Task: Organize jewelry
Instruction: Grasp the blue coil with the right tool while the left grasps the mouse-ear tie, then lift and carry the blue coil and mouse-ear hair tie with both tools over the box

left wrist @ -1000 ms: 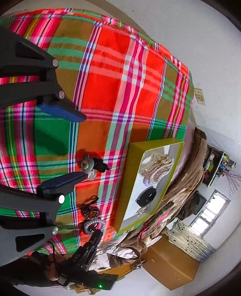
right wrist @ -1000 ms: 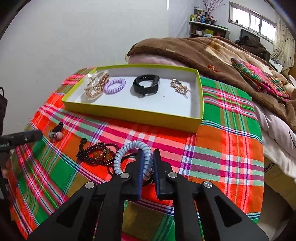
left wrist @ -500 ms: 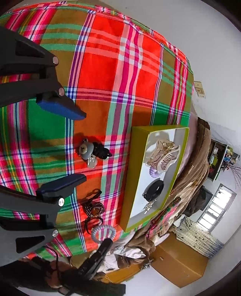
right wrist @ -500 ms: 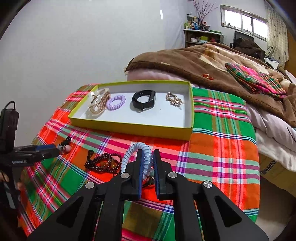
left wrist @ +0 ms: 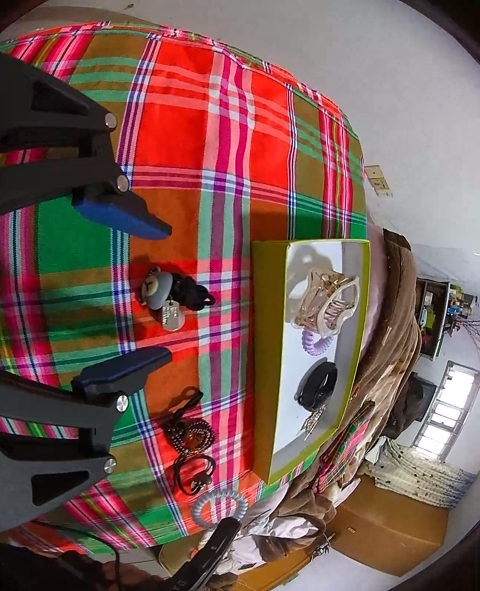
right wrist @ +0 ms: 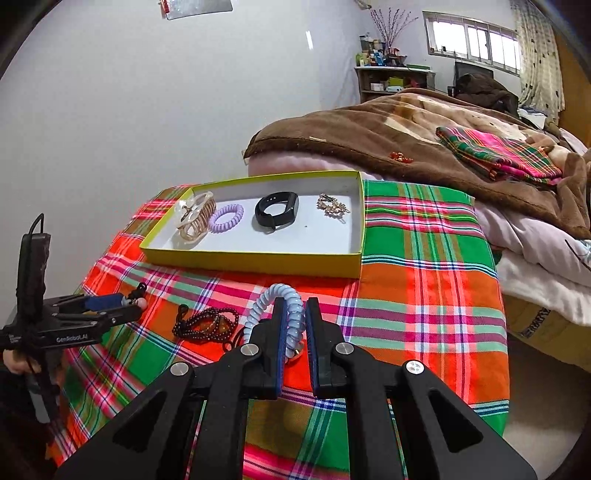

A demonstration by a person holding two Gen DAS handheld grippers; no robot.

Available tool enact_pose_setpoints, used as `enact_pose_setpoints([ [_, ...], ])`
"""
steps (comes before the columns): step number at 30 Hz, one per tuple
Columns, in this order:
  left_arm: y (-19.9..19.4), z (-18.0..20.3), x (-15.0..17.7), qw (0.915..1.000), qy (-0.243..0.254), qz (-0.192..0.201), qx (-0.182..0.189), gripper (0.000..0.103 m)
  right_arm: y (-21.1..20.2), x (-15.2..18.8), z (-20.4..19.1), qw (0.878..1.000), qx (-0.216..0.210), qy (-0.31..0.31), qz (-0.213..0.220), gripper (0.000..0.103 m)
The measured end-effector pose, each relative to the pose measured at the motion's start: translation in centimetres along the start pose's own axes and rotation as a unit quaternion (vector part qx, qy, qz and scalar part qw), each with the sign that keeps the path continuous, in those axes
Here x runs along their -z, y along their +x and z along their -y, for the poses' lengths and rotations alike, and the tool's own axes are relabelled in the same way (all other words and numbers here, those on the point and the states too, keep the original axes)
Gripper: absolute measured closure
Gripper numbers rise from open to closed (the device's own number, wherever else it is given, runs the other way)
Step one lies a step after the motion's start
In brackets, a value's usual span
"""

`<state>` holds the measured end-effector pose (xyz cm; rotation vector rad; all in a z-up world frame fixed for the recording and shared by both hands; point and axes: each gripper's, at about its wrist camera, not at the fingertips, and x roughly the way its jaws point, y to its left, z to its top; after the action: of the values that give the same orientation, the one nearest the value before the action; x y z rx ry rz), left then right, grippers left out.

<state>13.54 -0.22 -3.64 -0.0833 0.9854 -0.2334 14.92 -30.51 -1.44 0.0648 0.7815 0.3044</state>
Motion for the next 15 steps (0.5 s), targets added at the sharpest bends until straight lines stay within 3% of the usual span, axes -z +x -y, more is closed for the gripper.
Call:
enact_pose_setpoints([
  [6, 0.22, 0.68, 0.07, 0.9992, 0.023, 0.007, -0.032, 0.049, -0.2, 0.07, 0.19, 1.0, -0.003, 0.005, 0.006, 0.093],
  [10, 0.08, 0.48, 0.03, 0.9993, 0.024, 0.007, -0.03, 0.067, -0.15, 0.14, 0.32, 1.0, -0.003, 0.008, 0.006, 0.093],
  [14, 0.1, 0.5, 0.04, 0.999, 0.028, 0.007, -0.033, 0.077, -0.16, 0.21, 0.42, 1.0, -0.003, 0.01, 0.007, 0.093],
  [15, 0.08, 0.43, 0.05, 0.9991, 0.027, 0.006, -0.031, 0.087, -0.15, 0.21, 0.41, 1.0, -0.003, 0.01, 0.007, 0.093],
])
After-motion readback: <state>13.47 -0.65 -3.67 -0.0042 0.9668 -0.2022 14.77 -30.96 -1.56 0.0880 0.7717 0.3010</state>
